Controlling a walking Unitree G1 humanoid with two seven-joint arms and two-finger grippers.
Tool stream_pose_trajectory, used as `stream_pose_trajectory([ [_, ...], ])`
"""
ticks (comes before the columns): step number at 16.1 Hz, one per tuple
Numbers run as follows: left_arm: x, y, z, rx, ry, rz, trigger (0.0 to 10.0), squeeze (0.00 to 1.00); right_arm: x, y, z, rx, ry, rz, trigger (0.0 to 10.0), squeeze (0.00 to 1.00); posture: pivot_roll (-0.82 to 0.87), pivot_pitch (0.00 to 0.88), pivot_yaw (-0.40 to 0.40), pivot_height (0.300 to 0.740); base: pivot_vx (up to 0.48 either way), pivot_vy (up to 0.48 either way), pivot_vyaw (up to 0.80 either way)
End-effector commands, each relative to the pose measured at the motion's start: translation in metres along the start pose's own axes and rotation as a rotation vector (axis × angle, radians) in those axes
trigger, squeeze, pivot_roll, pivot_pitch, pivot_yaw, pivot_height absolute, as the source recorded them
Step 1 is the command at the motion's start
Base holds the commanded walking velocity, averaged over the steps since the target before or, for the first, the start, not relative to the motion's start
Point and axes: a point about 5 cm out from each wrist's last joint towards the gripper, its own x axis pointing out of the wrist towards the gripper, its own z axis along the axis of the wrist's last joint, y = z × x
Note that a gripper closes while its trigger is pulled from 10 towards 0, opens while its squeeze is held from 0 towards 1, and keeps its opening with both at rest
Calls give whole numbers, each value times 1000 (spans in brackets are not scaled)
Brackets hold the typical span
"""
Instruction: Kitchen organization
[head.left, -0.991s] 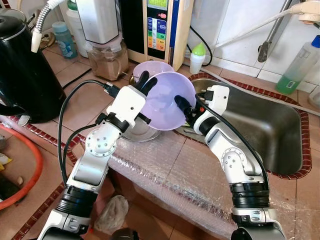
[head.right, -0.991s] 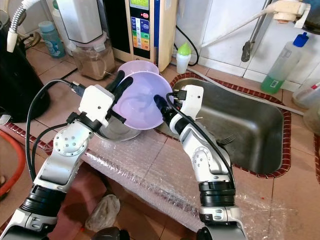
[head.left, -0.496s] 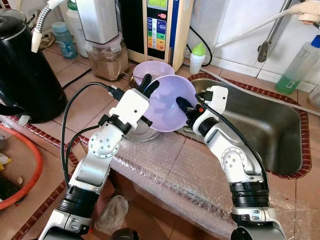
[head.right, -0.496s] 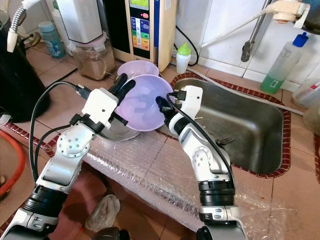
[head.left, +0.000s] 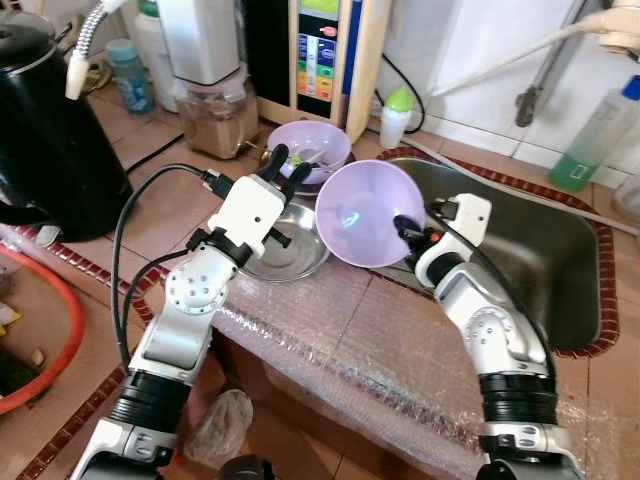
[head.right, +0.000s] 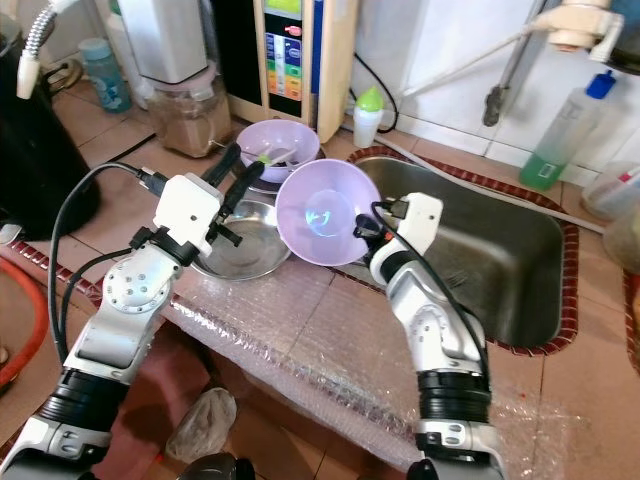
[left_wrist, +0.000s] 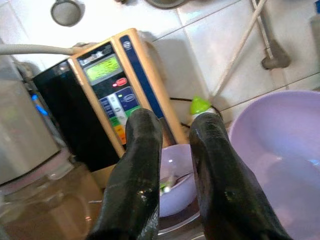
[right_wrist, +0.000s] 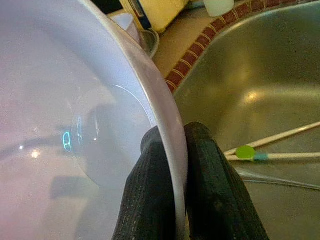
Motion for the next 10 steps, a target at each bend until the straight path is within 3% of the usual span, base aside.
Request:
stream_pose_trajectory([
  [1,-1,3,-2,1,12,-12,10000,1000,3,1,3,-12,-17,-12,0,0,-43,0,11,740,0,0,0],
  [3,-4,3,-7,-39,49,-42,10000,1000,4,-3,8,-111,-38,-46,0,0,-44,0,19,740,0,0,0],
  [5,-11,-9,-16,-120,139,-214,10000,1000,-1,-40,29,-266,-129,-275,0,0,-48,0,41,740,0,0,0],
  [8,-18,-17,-18,-163,186,-346,10000,1000,-12,-81,41,-267,-191,-517,0,0,-53,0,70,740,0,0,0],
  [10,-18,-20,-17,-183,210,-392,10000,1000,-12,-85,37,-299,-182,-537,0,0,-57,10,83,740,0,0,0],
])
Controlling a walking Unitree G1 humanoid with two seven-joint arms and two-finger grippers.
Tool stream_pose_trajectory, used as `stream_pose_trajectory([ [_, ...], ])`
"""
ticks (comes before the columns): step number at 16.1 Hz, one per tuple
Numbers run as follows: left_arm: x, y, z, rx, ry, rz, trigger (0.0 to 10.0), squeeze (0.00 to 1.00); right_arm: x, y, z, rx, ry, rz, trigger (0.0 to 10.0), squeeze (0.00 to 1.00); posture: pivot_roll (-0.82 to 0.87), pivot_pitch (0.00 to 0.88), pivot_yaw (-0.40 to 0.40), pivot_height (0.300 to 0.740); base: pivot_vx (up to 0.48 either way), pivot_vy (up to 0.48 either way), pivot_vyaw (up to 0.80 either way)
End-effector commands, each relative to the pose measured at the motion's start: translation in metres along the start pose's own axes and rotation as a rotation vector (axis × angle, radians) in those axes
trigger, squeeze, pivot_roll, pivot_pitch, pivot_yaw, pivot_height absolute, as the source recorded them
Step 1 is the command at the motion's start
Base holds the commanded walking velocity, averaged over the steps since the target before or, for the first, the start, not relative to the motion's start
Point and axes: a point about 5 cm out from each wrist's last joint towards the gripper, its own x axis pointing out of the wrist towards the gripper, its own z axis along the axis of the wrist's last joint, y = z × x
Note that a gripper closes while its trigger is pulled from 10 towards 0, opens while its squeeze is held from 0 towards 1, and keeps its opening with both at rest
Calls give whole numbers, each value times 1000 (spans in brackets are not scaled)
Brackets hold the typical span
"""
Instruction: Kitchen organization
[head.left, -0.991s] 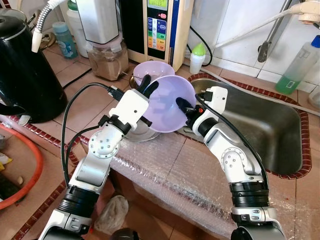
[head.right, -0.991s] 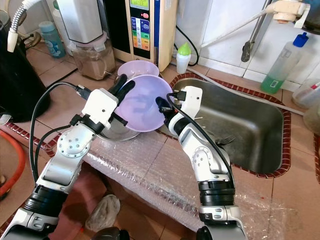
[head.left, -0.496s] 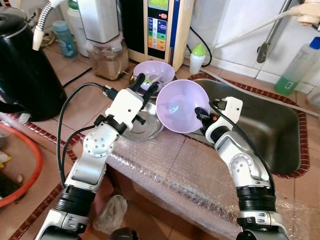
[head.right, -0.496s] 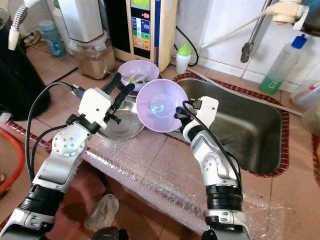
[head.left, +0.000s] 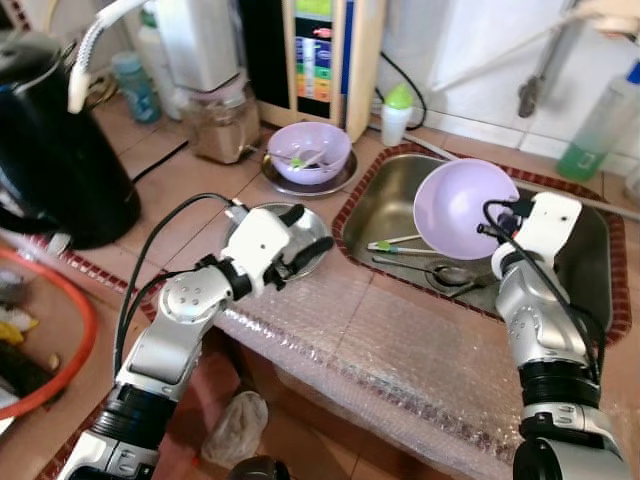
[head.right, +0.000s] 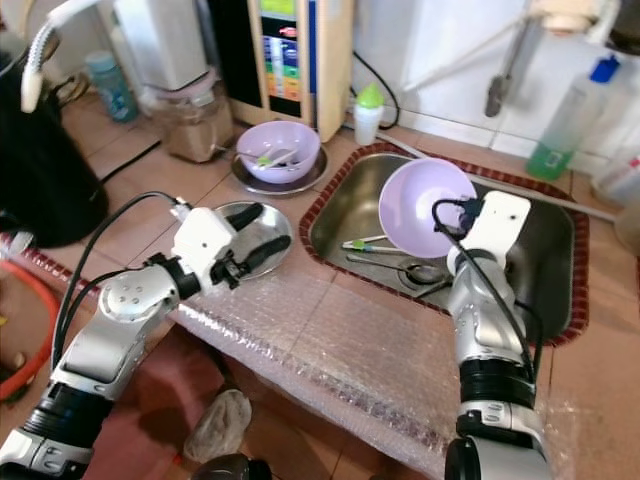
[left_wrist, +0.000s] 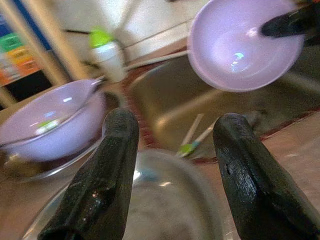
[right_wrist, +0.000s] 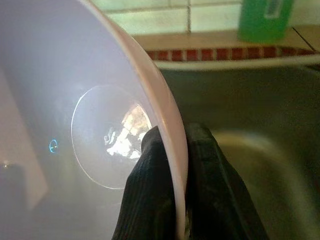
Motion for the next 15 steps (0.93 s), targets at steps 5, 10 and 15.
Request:
stream_pose_trajectory([
  [5,-16,-5,-8,-46,102,-162,10000,1000,-6,11,-59,6,234,-19,10000,1000,-29,0,27,740,0,0,0],
  [10,-14,11,-12,-24,146,-106,10000,1000,-1,30,-58,-11,212,59,10000,1000,-1,0,18,740,0,0,0],
  [15,-12,17,-15,-54,147,-52,10000,1000,6,46,-33,17,52,188,10000,1000,-3,0,36,740,0,0,0],
])
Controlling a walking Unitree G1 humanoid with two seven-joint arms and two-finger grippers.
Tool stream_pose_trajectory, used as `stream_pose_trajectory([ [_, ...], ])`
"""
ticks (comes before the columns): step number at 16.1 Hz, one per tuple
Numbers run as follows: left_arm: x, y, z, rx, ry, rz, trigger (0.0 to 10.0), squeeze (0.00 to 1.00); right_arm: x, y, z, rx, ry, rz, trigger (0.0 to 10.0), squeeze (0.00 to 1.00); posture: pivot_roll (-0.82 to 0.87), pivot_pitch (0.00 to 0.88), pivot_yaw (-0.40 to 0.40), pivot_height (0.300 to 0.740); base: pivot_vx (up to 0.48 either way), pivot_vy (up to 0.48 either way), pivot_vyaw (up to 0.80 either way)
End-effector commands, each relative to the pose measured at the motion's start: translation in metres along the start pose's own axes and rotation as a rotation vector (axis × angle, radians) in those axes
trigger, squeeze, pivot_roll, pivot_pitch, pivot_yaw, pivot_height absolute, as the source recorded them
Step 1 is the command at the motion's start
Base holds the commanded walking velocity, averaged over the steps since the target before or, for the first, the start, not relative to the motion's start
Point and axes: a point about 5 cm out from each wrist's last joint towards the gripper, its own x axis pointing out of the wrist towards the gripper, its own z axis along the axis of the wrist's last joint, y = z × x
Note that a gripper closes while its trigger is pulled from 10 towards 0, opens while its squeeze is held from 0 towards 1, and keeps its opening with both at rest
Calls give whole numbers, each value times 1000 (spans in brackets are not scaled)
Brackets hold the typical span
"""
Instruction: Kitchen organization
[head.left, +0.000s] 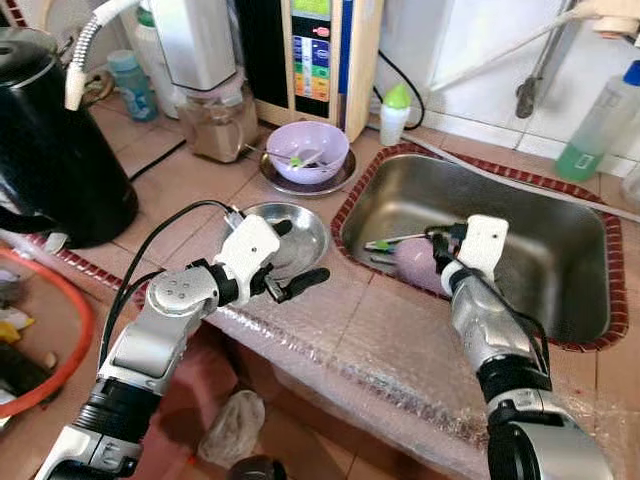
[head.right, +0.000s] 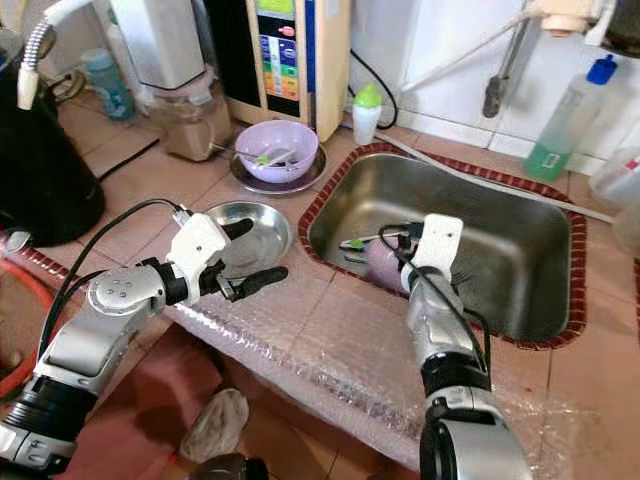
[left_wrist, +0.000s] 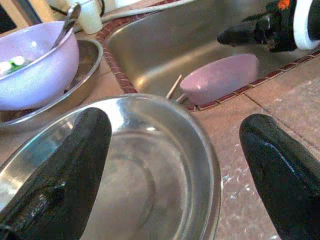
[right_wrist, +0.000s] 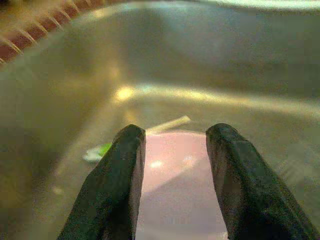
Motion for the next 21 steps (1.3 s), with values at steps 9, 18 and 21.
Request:
stream_pose_trajectory([
  [9,-15,42,1,-153,-60,421,10000,1000,-16,36,26,39,-228,305,10000,1000,19,0,19,740,0,0,0],
  [18,-28,51,-36,-512,66,591,10000,0,-57,67,22,-140,-248,709,10000,0,15,0,9,740,0,0,0],
  [21,-21,44,-35,-598,53,512,5647,0,-68,71,23,-174,-214,862,10000,0,9,0,14,740,0,0,0],
])
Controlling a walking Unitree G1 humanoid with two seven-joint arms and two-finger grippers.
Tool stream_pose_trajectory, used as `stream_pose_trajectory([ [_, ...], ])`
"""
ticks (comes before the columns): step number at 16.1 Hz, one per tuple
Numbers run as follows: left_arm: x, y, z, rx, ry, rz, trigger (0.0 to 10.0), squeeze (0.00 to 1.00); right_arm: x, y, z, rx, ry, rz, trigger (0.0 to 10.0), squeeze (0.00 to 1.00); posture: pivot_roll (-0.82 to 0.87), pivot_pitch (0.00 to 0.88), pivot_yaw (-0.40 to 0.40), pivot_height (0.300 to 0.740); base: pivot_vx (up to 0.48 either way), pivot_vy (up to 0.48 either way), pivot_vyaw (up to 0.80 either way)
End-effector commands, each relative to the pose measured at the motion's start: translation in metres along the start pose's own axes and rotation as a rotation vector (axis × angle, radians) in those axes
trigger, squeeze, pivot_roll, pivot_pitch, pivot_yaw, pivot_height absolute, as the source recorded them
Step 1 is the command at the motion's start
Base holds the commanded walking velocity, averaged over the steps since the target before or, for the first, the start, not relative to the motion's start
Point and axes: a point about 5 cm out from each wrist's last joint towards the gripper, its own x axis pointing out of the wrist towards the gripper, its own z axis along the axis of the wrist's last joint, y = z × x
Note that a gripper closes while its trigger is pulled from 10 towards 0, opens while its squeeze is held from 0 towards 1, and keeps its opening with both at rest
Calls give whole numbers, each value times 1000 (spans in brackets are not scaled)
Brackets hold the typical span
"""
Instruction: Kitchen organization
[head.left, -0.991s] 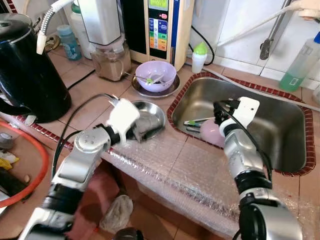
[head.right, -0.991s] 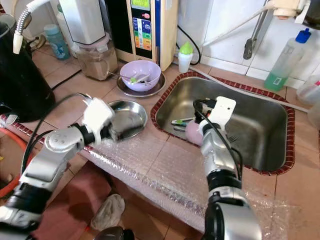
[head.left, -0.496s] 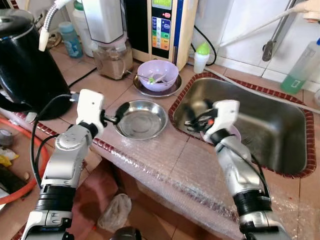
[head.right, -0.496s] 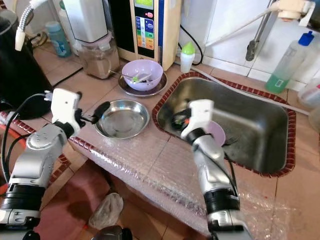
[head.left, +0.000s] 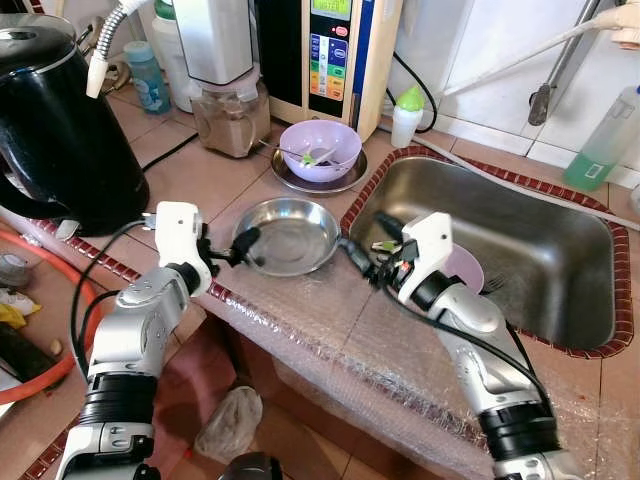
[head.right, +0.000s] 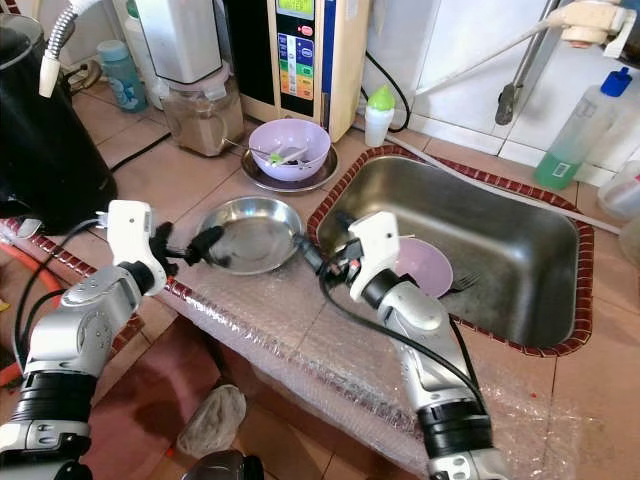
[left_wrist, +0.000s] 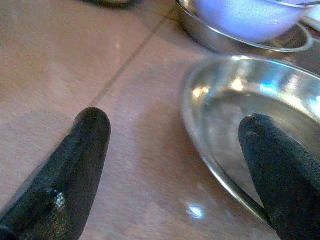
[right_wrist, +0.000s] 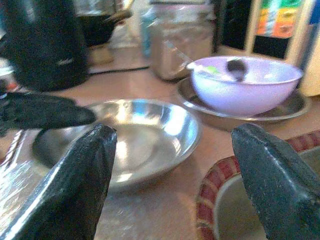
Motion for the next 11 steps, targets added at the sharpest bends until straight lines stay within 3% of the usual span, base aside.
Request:
stream_pose_trajectory([
  [1,1,-1,3,-24,6,-20,0,0,-2,1,2,-5,11,32,10000,0,5,0,18,740,0,0,0],
  [4,0,-3,-1,-77,64,-58,0,0,-9,1,-6,-39,93,67,10000,0,7,0,22,740,0,0,0],
  [11,-7,9,-6,-124,111,-33,0,0,-8,7,-15,-56,145,74,10000,0,15,0,23,740,0,0,0],
])
